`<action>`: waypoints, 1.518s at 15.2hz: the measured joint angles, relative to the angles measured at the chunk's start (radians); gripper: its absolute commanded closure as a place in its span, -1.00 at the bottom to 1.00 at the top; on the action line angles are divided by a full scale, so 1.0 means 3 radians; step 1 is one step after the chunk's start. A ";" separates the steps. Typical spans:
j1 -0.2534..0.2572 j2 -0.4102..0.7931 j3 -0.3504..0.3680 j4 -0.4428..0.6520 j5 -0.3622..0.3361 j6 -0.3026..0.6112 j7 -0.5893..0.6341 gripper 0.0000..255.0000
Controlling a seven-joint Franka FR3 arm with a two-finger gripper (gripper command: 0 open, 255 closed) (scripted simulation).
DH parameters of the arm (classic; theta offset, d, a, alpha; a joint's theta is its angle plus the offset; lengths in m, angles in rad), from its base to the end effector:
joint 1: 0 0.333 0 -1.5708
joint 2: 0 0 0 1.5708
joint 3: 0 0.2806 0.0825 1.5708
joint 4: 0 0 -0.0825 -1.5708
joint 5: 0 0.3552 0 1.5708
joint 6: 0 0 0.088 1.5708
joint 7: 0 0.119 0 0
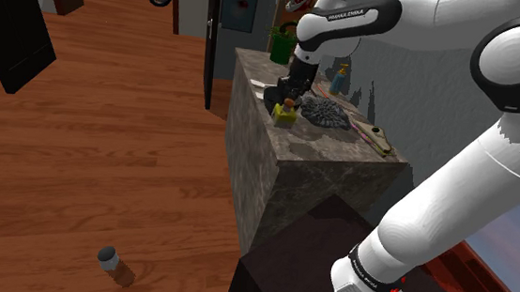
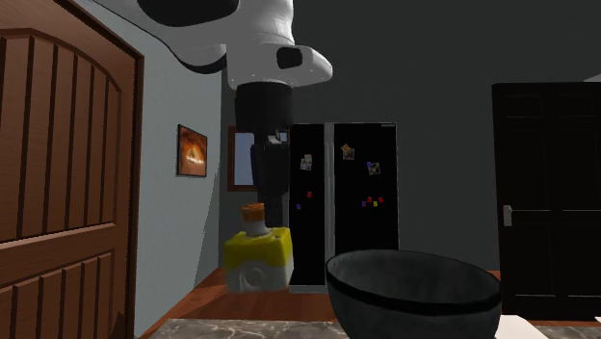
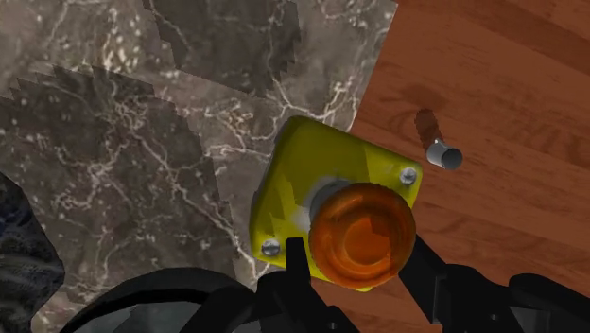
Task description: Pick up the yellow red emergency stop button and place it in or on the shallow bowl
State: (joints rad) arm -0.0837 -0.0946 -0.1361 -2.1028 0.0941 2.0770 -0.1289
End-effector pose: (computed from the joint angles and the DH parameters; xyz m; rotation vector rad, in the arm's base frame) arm 0.4973 -0.1062 0.4316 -3.0487 0.2040 -0.1274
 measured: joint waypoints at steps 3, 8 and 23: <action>-0.0002 -0.0049 0.0000 0.0078 -0.0014 -0.0127 0.0015 1.00; -0.0005 -0.0082 -0.0002 0.0256 -0.0027 -0.0336 0.0033 1.00; -0.0063 0.0261 -0.0083 0.1227 0.0013 -0.0978 -0.0060 1.00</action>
State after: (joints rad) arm -0.1027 -0.0164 -0.1610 -1.7348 0.0981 1.7836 -0.1470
